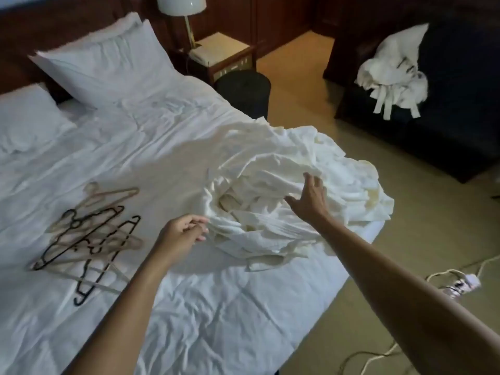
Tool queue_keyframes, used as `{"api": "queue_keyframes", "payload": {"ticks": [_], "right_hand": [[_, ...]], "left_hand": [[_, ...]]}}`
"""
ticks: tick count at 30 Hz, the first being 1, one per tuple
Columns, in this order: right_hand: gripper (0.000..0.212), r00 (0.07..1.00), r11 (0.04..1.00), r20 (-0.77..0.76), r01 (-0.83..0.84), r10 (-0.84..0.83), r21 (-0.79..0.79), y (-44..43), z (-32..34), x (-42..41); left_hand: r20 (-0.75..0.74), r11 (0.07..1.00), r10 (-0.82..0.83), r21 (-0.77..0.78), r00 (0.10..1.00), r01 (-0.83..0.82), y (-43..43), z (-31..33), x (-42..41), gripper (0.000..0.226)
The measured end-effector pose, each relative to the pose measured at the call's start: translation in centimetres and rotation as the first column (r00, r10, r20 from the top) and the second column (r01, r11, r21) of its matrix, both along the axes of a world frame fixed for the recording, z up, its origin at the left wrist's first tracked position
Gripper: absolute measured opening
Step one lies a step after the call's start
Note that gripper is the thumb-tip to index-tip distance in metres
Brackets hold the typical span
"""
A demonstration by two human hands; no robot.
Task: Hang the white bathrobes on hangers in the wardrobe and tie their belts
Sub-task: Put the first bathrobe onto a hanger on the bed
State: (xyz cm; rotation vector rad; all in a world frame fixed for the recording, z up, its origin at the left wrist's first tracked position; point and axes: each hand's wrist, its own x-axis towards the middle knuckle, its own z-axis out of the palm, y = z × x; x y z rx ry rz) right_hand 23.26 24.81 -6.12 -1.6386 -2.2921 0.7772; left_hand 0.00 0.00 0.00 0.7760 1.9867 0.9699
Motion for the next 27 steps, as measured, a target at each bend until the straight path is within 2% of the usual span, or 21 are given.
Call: {"api": "queue_keyframes", "payload": {"ticks": [2, 3, 5, 6, 7, 9, 10, 12, 14, 15, 16, 18, 19, 20, 23, 25, 26, 27], "right_hand": [[0.109, 0.988, 0.989, -0.066, 0.133, -0.137, -0.065, 2.4, -0.8, -0.1], [0.118, 0.986, 0.985, -0.059, 0.15, -0.156, -0.085, 3.5, -1.4, -0.2], [0.117, 0.997, 0.995, 0.01, 0.081, -0.08, -0.056, 5.2, -2.6, -1.2], [0.104, 0.999, 0.999, 0.038, 0.031, -0.03, -0.029, 5.8, -3.4, -1.8], [0.082, 0.999, 1.0, 0.049, -0.007, 0.008, -0.022, 6.3, -3.8, -2.4], [0.038, 1.0, 1.0, 0.0, -0.002, 0.002, -0.011, 6.7, -3.4, -3.6], [0.026, 0.999, 1.0, -0.051, 0.007, -0.007, -0.005, 6.8, -3.0, -4.2], [0.017, 0.988, 1.0, -0.155, -0.028, 0.026, -0.009, 5.3, -0.9, -5.0], [0.015, 0.962, 0.988, -0.242, -0.142, 0.125, -0.054, 1.6, 2.3, -5.2], [0.013, 0.939, 0.97, -0.285, -0.226, 0.193, -0.086, -0.9, 3.9, -5.0], [0.011, 0.907, 0.944, -0.332, -0.311, 0.26, -0.111, -3.5, 5.2, -4.7], [0.01, 0.843, 0.879, -0.373, -0.46, 0.387, -0.128, -8.6, 6.9, -3.9], [0.011, 0.812, 0.842, -0.378, -0.522, 0.444, -0.133, -10.8, 7.5, -3.6], [0.012, 0.786, 0.811, -0.384, -0.568, 0.484, -0.139, -12.5, 7.8, -3.3], [0.022, 0.757, 0.754, -0.414, -0.621, 0.506, -0.214, -14.4, 8.6, -1.2], [0.03, 0.722, 0.703, -0.493, -0.657, 0.485, -0.27, -14.0, 9.4, 0.9], [0.029, 0.726, 0.714, -0.568, -0.626, 0.388, -0.313, -13.8, 9.9, 1.7], [0.024, 0.74, 0.76, -0.642, -0.53, 0.198, -0.376, -13.4, 10.2, 2.3]], "left_hand": [[0.041, 1.0, 0.012, -0.017, 0.999, -0.011, 2.2, -1.8, 1.3, 0.018], [0.068, 1.0, 0.002, -0.019, 0.998, -0.001, 3.0, -2.6, 2.1, 0.019], [0.121, 0.999, 0.008, -0.04, 0.993, -0.003, 4.3, -4.3, 3.4, 0.022], [0.144, 0.999, 0.027, -0.048, 0.989, -0.02, 4.9, -4.7, 3.8, 0.023], [0.158, 0.998, 0.049, -0.053, 0.986, -0.041, 5.4, -5.2, 3.9, 0.023], [0.17, 0.996, 0.062, -0.066, 0.983, -0.052, 5.8, -5.5, 4.2, 0.022], [0.172, 0.995, 0.075, -0.072, 0.982, -0.064, 5.8, -5.7, 4.2, 0.023], [0.151, 0.994, 0.084, -0.081, 0.985, -0.073, 5.5, -5.5, 4.1, 0.028], [0.194, 0.984, 0.166, -0.099, 0.967, -0.149, 5.4, -5.3, 3.7, 0.03], [0.299, 0.966, 0.256, -0.12, 0.919, -0.23, 5.5, -5.0, 3.3, 0.031], [0.463, 0.937, 0.347, -0.15, 0.816, -0.314, 5.7, -4.4, 3.1, 0.042], [0.784, 0.897, 0.394, -0.217, 0.479, -0.384, 6.4, -3.1, 2.8, 0.074], [0.843, 0.909, 0.344, -0.188, 0.414, -0.373, 6.6, -1.9, 3.0, 0.081], [0.836, 0.922, 0.306, -0.14, 0.456, -0.362, 6.8, -0.5, 3.6, 0.073], [0.623, 0.939, 0.322, -0.111, 0.713, -0.326, 6.1, 2.8, 5.1, 0.026], [0.561, 0.939, 0.325, -0.098, 0.761, -0.329, 4.6, 4.1, 5.2, 0.019], [0.553, 0.94, 0.319, -0.078, 0.77, -0.333, 3.6, 5.0, 5.2, 0.018], [0.544, 0.941, 0.309, -0.053, 0.78, -0.335, 1.9, 5.8, 5.1, 0.018]]}}
